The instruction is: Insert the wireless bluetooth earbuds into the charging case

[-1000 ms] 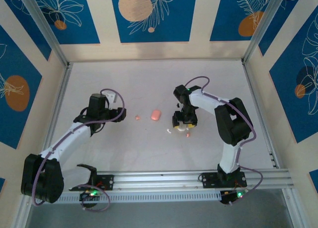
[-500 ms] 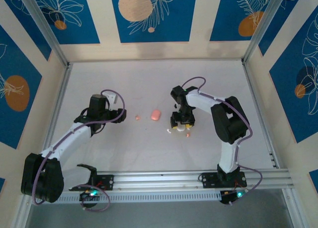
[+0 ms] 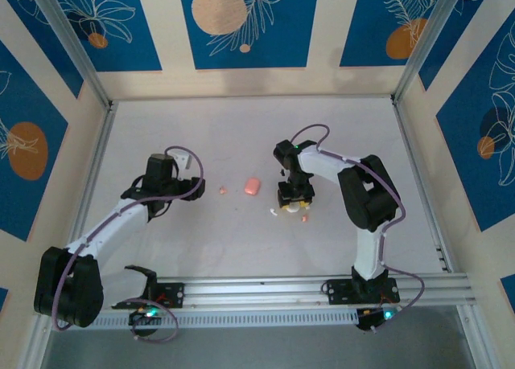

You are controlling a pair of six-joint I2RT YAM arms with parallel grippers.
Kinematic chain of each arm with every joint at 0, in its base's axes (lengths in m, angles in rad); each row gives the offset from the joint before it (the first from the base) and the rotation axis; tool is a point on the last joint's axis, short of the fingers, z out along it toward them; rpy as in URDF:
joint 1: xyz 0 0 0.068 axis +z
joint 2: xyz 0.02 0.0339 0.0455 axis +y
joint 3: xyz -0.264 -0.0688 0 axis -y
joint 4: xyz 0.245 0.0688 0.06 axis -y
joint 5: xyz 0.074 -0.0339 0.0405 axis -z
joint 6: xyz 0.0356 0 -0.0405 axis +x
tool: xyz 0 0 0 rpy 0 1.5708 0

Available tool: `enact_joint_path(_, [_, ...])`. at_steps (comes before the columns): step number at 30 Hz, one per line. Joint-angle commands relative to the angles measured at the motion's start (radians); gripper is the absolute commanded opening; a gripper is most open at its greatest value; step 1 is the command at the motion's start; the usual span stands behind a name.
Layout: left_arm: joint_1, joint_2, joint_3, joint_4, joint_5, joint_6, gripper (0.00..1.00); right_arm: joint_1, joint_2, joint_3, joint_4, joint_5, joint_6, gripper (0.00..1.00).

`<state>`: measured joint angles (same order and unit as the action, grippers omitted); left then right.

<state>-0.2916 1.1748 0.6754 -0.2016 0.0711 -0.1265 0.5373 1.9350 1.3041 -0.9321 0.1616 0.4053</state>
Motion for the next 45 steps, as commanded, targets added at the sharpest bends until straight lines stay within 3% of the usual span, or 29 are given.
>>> enact_joint_path(1, [-0.02,-0.025,-0.02,0.021,0.023,0.013,0.72,0.016,-0.065,-0.019,0.053,-0.001,0.027,0.5])
enact_joint_path(5, [-0.04,-0.054,-0.046,0.105,0.078,0.03,0.67,0.016,-0.163,-0.07,0.15,-0.038,0.071,0.5])
enact_joint_path(13, [-0.158,-0.037,-0.15,0.507,0.174,0.051,0.63,0.022,-0.304,-0.142,0.445,-0.232,0.149,0.44])
enact_joint_path(18, [-0.229,-0.007,-0.253,0.803,0.257,0.106,0.59,0.026,-0.429,-0.318,0.813,-0.374,0.298,0.44])
enact_joint_path(23, [-0.299,0.028,-0.338,1.052,0.331,0.186,0.58,0.03,-0.504,-0.431,1.044,-0.409,0.383,0.44])
enact_joint_path(31, [-0.362,0.1,-0.346,1.181,0.313,0.22,0.57,0.071,-0.597,-0.555,1.249,-0.396,0.417,0.44])
enact_joint_path(45, [-0.427,0.195,-0.329,1.403,0.181,0.139,0.51,0.139,-0.616,-0.574,1.314,-0.393,0.438,0.44])
